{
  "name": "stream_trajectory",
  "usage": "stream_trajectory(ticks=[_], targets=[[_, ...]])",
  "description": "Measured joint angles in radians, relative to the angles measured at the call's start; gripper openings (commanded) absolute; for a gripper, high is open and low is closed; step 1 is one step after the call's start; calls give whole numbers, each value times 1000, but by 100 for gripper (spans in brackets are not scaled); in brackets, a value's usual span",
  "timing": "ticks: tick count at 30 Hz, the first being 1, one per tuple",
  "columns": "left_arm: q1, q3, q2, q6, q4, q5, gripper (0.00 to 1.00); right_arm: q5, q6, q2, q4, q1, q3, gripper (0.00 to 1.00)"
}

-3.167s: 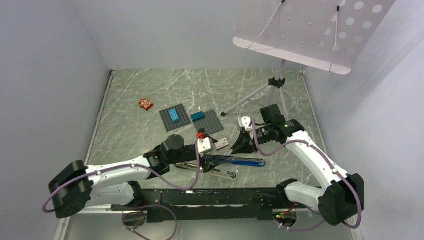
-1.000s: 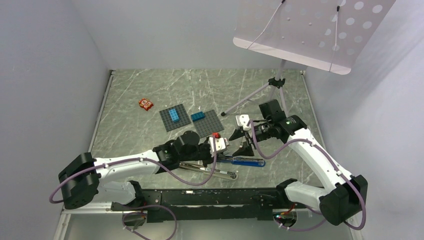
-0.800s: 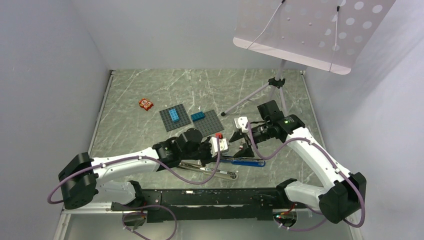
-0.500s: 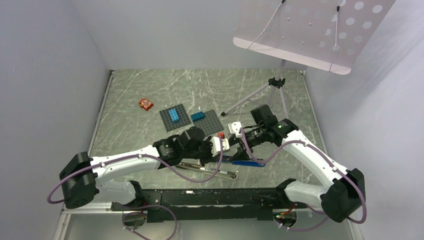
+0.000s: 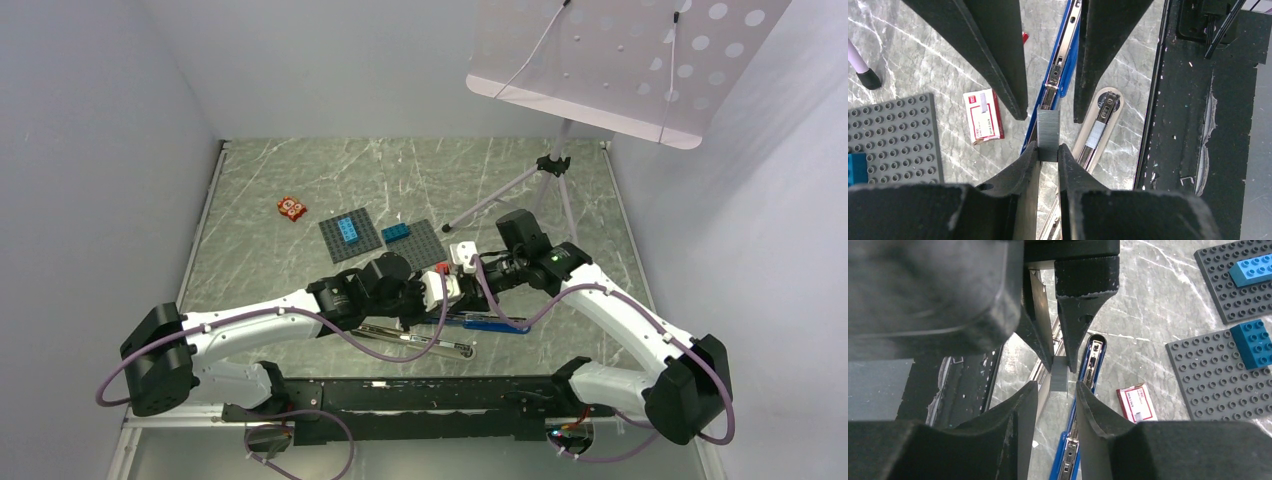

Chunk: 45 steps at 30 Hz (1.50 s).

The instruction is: Load the staples into the stapler

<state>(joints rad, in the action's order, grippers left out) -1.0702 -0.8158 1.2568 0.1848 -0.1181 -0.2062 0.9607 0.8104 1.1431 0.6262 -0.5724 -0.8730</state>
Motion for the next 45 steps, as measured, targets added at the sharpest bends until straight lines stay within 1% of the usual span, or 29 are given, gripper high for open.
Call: stream_trajectory(ticks=[2,10,13,19,22,24,26,28,31,33,35,39,43,45], targets=[[0,0,0,-6,0,3,10,-3,-4,0,0,-2,0,35],[0,0,-1,-15,1,13,10,-13,-12,3,0,-7,0,36],[0,0,-3,-19,2,13,10,-16,-17,3,0,-8,0,35],[0,0,-3,-26,3,12,11,-18,-23,3,-8,-10,0,20],[0,0,-3,-31,3,11,14,-21,-27,3,-10,-10,0,16],[0,0,-3,-34,3,11,20,-23,-29,3,-11,-10,0,14],[0,0,-5,-40,3,13,32,-25,-29,3,-11,-10,0,14],[0,3,-13,-52,4,18,46,-26,-29,3,-11,-10,0,14],[6,21,-49,-56,11,22,64,-29,-29,3,-7,-10,0,14],[13,49,-93,-68,21,24,69,-36,-29,3,-3,-10,0,14],[21,77,-148,-69,22,27,76,-37,-22,0,14,6,0,14],[46,126,-295,-55,-20,54,87,-35,21,-25,86,101,-7,14],[99,161,-483,-14,-85,105,92,-36,107,-53,202,229,-30,14],[130,188,-563,14,-87,122,93,-37,142,-61,249,259,-31,14]])
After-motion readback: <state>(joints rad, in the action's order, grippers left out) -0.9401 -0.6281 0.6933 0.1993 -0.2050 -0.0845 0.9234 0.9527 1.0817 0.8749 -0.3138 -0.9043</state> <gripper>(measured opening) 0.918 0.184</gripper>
